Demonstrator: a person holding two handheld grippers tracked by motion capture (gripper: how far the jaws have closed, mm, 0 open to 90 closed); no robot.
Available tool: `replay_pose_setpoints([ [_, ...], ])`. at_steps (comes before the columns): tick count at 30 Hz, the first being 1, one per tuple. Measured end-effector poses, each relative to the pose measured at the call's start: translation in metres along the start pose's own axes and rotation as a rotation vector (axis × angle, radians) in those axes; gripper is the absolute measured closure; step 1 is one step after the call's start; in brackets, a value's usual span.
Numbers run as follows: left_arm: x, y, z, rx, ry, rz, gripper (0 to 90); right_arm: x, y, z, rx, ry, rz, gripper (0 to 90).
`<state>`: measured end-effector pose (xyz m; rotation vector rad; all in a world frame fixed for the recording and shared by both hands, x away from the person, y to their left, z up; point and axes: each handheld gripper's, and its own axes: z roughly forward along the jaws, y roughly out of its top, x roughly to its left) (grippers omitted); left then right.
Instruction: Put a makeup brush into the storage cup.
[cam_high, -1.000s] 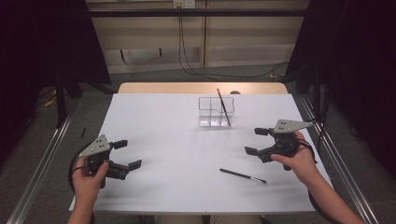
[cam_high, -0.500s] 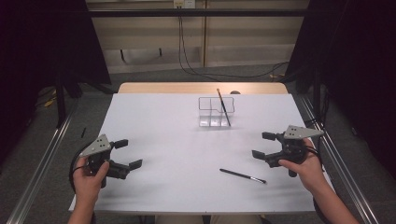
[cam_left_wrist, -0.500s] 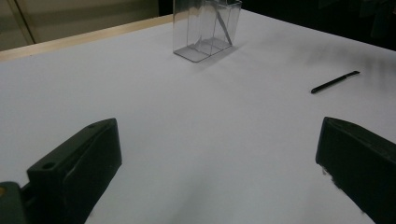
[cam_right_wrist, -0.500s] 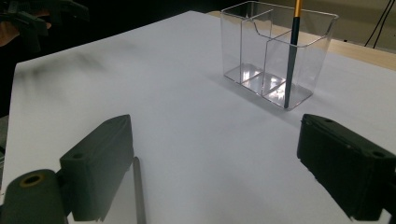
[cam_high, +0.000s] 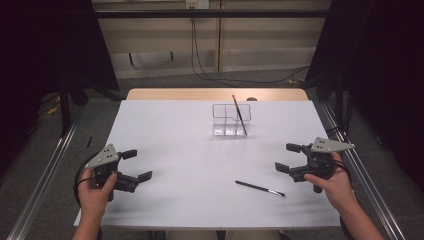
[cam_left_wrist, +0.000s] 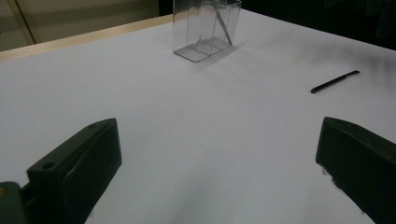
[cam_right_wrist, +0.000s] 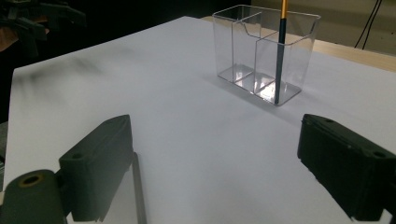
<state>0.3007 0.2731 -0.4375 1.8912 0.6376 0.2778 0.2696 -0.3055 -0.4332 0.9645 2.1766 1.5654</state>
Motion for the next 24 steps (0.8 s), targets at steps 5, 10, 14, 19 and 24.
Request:
replay_pose_setpoints([
  [5, 0.0000, 0.0007, -0.0005, 0.000, -0.002, 0.003, 0.2, -0.0004, -0.0017, -0.0032, -0.019, -0.003, 0.009, 10.5],
  [10, -0.0005, 0.0007, -0.0003, -0.003, -0.001, 0.003, 0.2, 0.0003, -0.0020, -0.0042, -0.022, -0.011, 0.005, 10.5],
  [14, -0.0004, 0.0006, -0.0004, -0.002, 0.000, 0.003, 0.2, 0.0007, -0.0012, -0.0038, -0.014, -0.008, 0.003, 10.5],
  [19, -0.0007, 0.0008, 0.0001, 0.002, 0.000, 0.002, 0.2, 0.0020, 0.0005, -0.0008, 0.006, 0.003, 0.000, 10.5],
  [24, 0.0000, 0.0005, -0.0005, 0.000, 0.001, 0.004, 0.2, 0.0039, 0.0017, 0.0023, 0.040, 0.011, -0.010, 11.9],
])
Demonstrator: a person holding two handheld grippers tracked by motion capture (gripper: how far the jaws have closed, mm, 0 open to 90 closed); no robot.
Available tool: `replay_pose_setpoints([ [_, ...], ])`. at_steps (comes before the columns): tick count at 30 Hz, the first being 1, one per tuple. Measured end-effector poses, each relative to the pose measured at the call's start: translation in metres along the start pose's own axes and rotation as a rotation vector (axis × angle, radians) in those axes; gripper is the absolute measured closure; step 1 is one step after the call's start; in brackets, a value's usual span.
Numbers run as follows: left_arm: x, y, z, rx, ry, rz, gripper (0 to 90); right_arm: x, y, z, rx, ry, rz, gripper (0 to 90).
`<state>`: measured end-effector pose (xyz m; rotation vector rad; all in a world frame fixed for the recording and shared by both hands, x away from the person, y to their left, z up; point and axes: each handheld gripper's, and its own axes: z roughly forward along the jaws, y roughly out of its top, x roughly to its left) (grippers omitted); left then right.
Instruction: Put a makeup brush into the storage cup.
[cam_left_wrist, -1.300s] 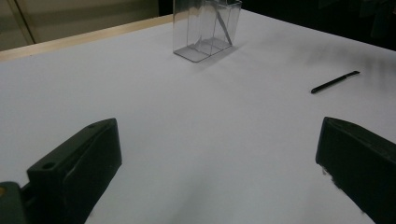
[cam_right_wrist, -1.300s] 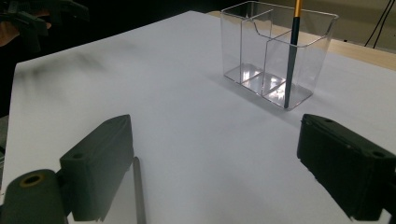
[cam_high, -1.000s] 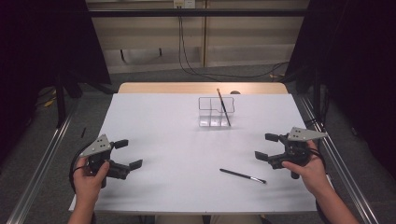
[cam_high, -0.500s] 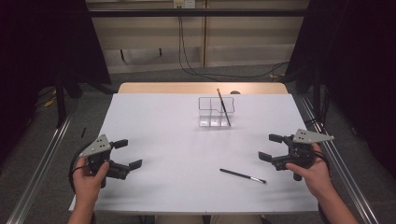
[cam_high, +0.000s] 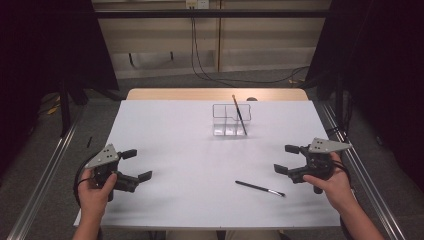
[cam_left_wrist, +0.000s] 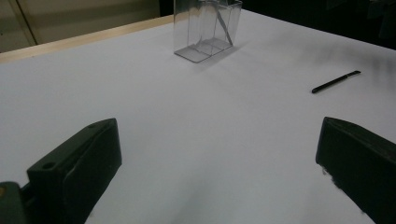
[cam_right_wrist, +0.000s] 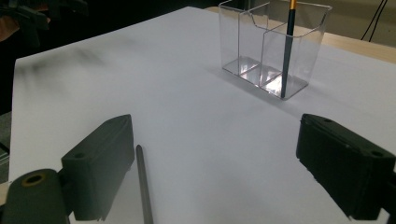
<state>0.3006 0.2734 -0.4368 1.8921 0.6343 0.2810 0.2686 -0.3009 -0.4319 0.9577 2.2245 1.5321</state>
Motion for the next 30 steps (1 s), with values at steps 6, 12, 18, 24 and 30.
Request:
replay_pose_setpoints([
  [6, -0.001, 0.000, 0.001, 0.001, -0.002, -0.002, 0.2, 0.004, 0.001, 0.004, 0.060, 0.017, -0.020, 14.9],
  [12, 0.000, 0.000, 0.002, 0.004, -0.004, 0.004, 0.2, 0.006, 0.002, 0.009, 0.123, 0.026, -0.036, 15.0],
  [18, -0.001, 0.000, 0.003, 0.002, -0.003, -0.004, 0.2, 0.009, 0.003, 0.014, 0.168, 0.041, -0.053, 15.1],
  [24, -0.001, 0.000, 0.002, 0.005, -0.004, -0.003, 0.2, 0.012, 0.005, 0.021, 0.224, 0.051, -0.067, 16.3],
  [30, 0.000, -0.001, 0.003, 0.005, -0.004, -0.006, 0.3, 0.012, 0.005, 0.025, 0.299, 0.066, -0.061, 22.2],
])
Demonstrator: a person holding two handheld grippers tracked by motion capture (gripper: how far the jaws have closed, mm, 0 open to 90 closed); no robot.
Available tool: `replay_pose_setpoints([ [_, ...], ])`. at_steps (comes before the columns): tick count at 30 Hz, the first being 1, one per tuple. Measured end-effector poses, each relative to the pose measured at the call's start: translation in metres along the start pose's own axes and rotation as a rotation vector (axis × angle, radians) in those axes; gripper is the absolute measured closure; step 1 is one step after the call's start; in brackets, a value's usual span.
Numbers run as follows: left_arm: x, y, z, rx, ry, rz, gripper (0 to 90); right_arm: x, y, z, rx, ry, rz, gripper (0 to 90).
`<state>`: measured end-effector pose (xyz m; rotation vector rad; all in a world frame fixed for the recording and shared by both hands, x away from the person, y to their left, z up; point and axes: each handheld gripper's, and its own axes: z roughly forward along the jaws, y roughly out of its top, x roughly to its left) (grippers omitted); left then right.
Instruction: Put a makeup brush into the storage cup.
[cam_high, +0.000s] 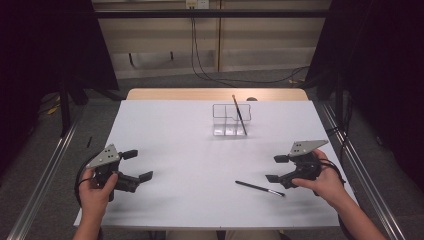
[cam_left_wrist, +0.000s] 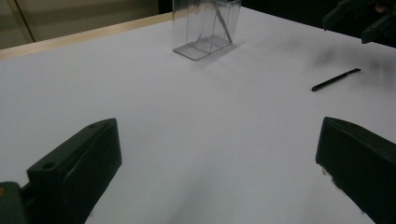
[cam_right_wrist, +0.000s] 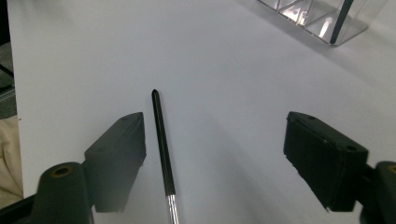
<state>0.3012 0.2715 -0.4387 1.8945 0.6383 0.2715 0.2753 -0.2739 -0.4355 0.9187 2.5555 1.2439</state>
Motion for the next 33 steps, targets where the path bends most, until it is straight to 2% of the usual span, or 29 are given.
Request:
replay_pose_setpoints([
  [5, 0.000, 0.000, 0.000, 0.008, 0.000, 0.009, 0.3, 0.002, 0.003, 0.003, 0.039, 0.005, -0.007, 28.9],
  [14, 0.000, 0.000, 0.001, 0.007, -0.003, -0.002, 0.3, 0.007, 0.007, 0.011, 0.161, 0.003, -0.016, 39.8],
  [21, 0.000, -0.001, 0.002, 0.012, -0.005, -0.002, 0.3, 0.009, 0.005, 0.017, 0.210, 0.019, -0.010, 48.8],
  [27, 0.000, -0.001, 0.002, 0.020, -0.002, 0.002, 0.3, 0.011, 0.005, 0.020, 0.255, 0.022, -0.033, 55.0],
  [33, 0.000, -0.001, 0.002, 0.030, -0.004, 0.002, 0.3, 0.012, 0.004, 0.022, 0.271, 0.025, -0.038, 58.6],
])
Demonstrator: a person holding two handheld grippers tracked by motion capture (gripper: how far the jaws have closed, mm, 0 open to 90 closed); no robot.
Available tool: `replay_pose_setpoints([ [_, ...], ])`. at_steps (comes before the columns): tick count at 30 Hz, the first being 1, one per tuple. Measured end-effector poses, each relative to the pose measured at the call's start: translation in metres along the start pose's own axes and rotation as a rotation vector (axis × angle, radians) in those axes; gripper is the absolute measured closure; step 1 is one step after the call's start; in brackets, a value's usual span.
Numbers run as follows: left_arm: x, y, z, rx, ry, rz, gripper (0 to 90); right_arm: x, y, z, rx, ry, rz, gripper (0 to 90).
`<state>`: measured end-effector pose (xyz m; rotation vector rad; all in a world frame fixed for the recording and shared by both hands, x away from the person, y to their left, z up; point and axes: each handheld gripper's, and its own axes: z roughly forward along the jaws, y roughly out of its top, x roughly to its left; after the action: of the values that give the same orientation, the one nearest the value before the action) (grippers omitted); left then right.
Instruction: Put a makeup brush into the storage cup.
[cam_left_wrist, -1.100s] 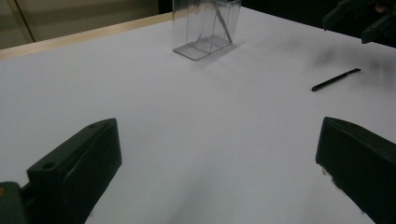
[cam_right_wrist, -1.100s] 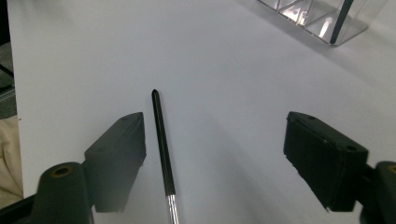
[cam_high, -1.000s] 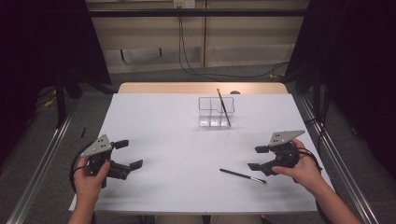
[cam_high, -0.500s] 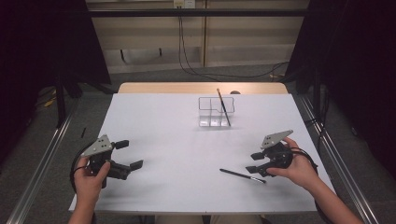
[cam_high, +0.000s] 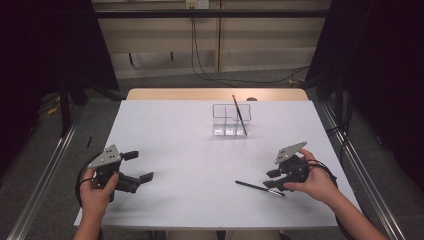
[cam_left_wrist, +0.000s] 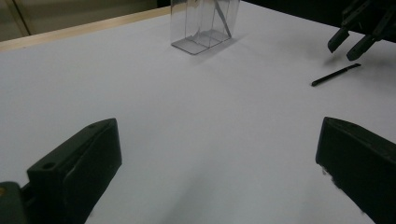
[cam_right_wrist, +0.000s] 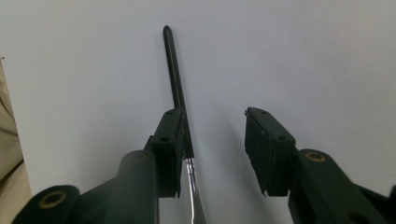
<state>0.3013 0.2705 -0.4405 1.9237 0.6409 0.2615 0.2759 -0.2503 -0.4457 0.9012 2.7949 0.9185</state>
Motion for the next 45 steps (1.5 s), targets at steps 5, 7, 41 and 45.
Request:
replay_pose_setpoints([
  [5, 0.000, 0.000, 0.000, -0.002, -0.001, -0.003, 0.3, 0.002, 0.000, 0.002, 0.027, 0.002, -0.008, 60.2],
  [7, 0.000, 0.000, 0.000, -0.001, -0.001, -0.001, 0.3, 0.002, -0.001, 0.002, 0.043, 0.003, -0.007, 61.1],
  [41, -0.001, 0.000, 0.006, 0.007, -0.014, 0.001, 0.3, 0.010, 0.007, 0.015, 0.226, -0.014, -0.119, 81.7],
  [45, -0.001, 0.001, 0.008, 0.015, -0.014, 0.009, 0.3, 0.008, 0.008, 0.015, 0.224, -0.006, -0.085, 84.2],
])
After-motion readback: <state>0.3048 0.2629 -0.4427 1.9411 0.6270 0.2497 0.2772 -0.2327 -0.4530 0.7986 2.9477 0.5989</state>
